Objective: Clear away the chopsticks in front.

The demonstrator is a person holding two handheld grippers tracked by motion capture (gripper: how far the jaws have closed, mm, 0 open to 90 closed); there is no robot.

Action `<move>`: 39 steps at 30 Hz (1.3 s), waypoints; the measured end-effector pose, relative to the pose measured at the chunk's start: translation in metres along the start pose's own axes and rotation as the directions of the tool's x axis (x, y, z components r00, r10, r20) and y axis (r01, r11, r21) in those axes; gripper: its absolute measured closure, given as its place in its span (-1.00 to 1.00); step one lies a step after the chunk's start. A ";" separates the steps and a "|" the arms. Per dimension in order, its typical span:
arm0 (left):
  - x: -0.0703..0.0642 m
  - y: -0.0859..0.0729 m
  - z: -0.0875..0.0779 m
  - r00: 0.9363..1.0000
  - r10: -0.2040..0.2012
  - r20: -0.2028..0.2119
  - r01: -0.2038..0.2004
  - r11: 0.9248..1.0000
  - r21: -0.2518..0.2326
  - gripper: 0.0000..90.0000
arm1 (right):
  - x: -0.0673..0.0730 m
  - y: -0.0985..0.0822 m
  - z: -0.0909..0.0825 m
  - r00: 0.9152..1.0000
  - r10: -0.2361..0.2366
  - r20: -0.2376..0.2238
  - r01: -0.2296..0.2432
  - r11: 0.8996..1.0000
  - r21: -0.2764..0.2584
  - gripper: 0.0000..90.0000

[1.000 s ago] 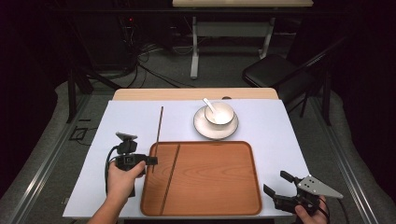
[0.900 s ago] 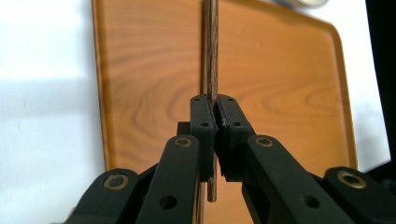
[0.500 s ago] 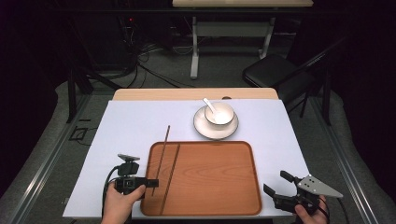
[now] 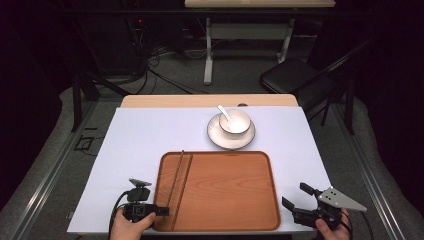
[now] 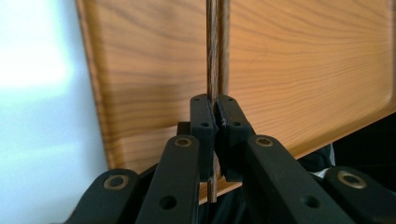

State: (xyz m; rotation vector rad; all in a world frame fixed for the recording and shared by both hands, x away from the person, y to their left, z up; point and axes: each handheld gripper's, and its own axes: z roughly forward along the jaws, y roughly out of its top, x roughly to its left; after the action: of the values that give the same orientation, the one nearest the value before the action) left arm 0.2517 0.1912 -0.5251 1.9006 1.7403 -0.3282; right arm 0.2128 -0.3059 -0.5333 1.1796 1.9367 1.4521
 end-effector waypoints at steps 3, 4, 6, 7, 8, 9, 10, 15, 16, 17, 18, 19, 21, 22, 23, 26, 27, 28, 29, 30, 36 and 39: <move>0.002 0.001 0.001 1.000 -0.004 -0.014 0.004 1.000 0.014 0.92 | 0.000 0.000 0.000 1.000 0.006 0.001 -0.006 1.000 0.001 -0.67; 0.001 0.001 0.002 1.000 -0.003 -0.023 0.004 1.000 0.024 0.91 | 0.000 0.000 0.000 1.000 0.002 0.001 -0.002 1.000 0.000 -0.67; 0.000 0.002 0.002 1.000 -0.003 -0.025 0.004 1.000 0.029 0.91 | 0.000 0.000 0.000 1.000 0.006 0.001 -0.006 1.000 0.001 -0.67; 0.000 0.002 0.003 0.999 -0.004 -0.032 0.005 0.999 0.037 0.91 | 0.000 0.000 0.000 1.000 0.007 0.001 -0.007 1.000 0.001 -0.67; -0.001 0.003 0.003 0.999 0.000 -0.039 0.002 0.999 0.041 0.91 | 0.000 0.000 0.000 1.000 0.005 0.001 -0.005 1.000 0.000 -0.67; -0.001 0.004 0.003 0.999 0.001 -0.043 0.001 0.999 0.042 0.91 | 0.000 0.000 0.000 1.000 0.004 0.001 -0.004 1.000 0.000 -0.67; -0.002 0.006 0.004 0.999 0.003 -0.053 -0.001 0.999 0.042 0.91 | 0.000 0.000 0.000 1.000 0.002 0.001 -0.002 1.000 -0.001 -0.67; -0.002 0.008 0.005 0.999 -0.003 -0.050 0.006 0.999 0.045 0.91 | 0.000 0.000 0.000 1.000 0.002 0.002 -0.002 1.000 -0.003 -0.67; -0.001 0.008 0.005 0.999 -0.001 -0.052 0.003 0.999 0.041 0.91 | 0.000 0.000 0.000 1.000 0.004 0.002 -0.004 1.000 -0.002 -0.67; -0.001 0.008 0.005 0.999 -0.003 -0.051 0.006 0.999 0.042 0.91 | 0.000 0.000 0.000 1.000 0.005 0.002 -0.005 1.000 -0.002 -0.67; 0.000 0.007 0.006 0.999 -0.006 -0.050 0.008 0.999 0.042 0.91 | 0.000 0.000 0.000 1.000 0.004 0.002 -0.004 1.000 -0.003 -0.67; 0.001 0.007 0.006 0.999 -0.007 -0.049 0.009 0.999 0.044 0.90 | 0.000 0.000 0.000 1.000 0.006 0.001 -0.006 1.000 -0.002 -0.67; 0.001 0.007 0.006 0.999 -0.007 -0.051 0.010 0.999 0.045 0.90 | 0.000 0.000 0.000 1.000 0.005 0.001 -0.005 1.000 -0.002 -0.67; 0.002 0.007 0.006 0.999 -0.015 -0.050 0.017 0.999 0.046 0.90 | 0.000 0.000 0.000 1.000 0.005 0.000 -0.005 1.000 0.000 -0.67; 0.002 0.007 0.007 0.998 -0.017 -0.053 0.019 0.999 0.044 0.89 | 0.000 0.000 0.000 1.000 0.002 0.001 -0.002 1.000 -0.001 -0.67; 0.003 0.007 0.007 0.998 -0.012 -0.054 0.014 0.999 0.049 0.86 | 0.000 0.000 0.000 1.000 0.004 0.001 -0.004 1.000 0.000 -0.67; 0.003 0.006 0.007 0.998 -0.011 -0.055 0.013 0.999 0.048 0.85 | 0.000 0.000 0.000 1.000 0.005 0.001 -0.005 1.000 0.000 -0.67; 0.003 0.006 0.008 0.998 -0.011 -0.054 0.014 0.999 0.048 0.85 | 0.000 0.000 0.000 1.000 0.002 0.001 -0.002 1.000 -0.001 -0.67; 0.003 0.006 0.008 0.998 -0.011 -0.054 0.014 0.999 0.048 0.85 | 0.000 0.000 0.000 1.000 0.003 0.000 -0.003 1.000 0.000 -0.67; 0.003 0.006 0.008 0.998 -0.015 -0.058 0.017 0.999 0.048 0.86 | 0.000 0.000 0.000 1.000 0.002 0.000 -0.002 1.000 0.000 -0.67; 0.003 0.006 0.008 0.999 -0.019 -0.049 0.020 0.999 0.037 0.85 | 0.000 0.000 0.000 1.000 0.004 0.000 -0.004 1.000 0.000 -0.67; 0.003 0.006 0.005 0.999 -0.011 -0.046 0.012 1.000 0.023 0.80 | 0.000 0.000 0.000 1.000 0.001 0.000 -0.001 1.000 -0.001 -0.67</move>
State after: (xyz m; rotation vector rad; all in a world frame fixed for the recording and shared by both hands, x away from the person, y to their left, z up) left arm 0.2589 0.1907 -0.5297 1.9295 1.7849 -0.3134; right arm 0.2125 -0.3062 -0.5333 1.1799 1.9349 1.4531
